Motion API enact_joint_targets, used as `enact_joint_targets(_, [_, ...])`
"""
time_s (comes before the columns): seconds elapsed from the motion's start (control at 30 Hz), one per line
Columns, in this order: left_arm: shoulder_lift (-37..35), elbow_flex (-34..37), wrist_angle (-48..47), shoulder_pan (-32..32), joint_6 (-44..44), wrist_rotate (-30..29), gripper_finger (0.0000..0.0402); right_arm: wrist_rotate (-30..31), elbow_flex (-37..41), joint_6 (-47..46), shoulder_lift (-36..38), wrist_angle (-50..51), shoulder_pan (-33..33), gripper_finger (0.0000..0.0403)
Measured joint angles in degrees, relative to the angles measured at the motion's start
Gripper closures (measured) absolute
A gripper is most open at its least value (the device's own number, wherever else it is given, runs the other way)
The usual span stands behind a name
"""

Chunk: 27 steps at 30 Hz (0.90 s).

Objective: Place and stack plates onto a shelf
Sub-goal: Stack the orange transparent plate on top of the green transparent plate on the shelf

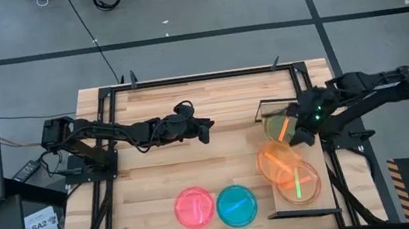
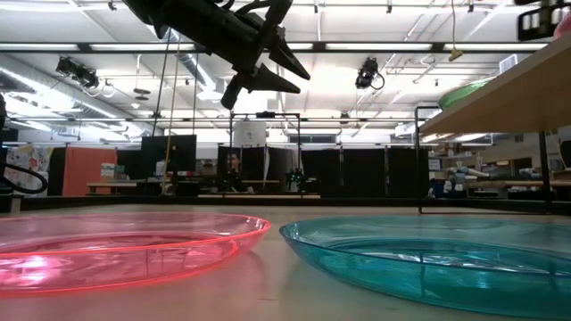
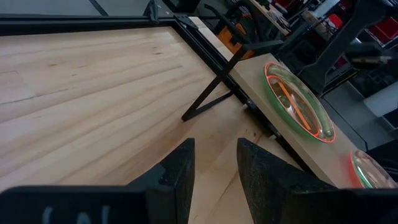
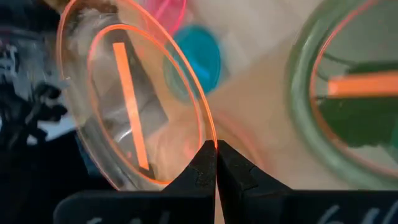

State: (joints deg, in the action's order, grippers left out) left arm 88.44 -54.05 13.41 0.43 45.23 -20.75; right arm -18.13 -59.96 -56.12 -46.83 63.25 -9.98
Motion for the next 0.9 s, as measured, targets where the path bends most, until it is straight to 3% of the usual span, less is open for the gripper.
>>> enact_joint_targets(0.43, [0.0,0.0,0.0,0.0,0.0,0.0,0.0276,2.0,0.0,-5.4,-4.6,1.1,-17.4,0.0395])
enact_joint_targets(0.7, [0.0,0.0,0.0,0.0,0.1,0.0,0.0276,2.5,0.0,-3.1,-7.5,6.7,-20.7,0.0394])
enact_joint_targets(0.9, [-0.1,0.0,0.0,0.0,0.1,0.0,0.0276,6.4,0.0,-2.8,-7.6,10.2,-20.7,0.0393])
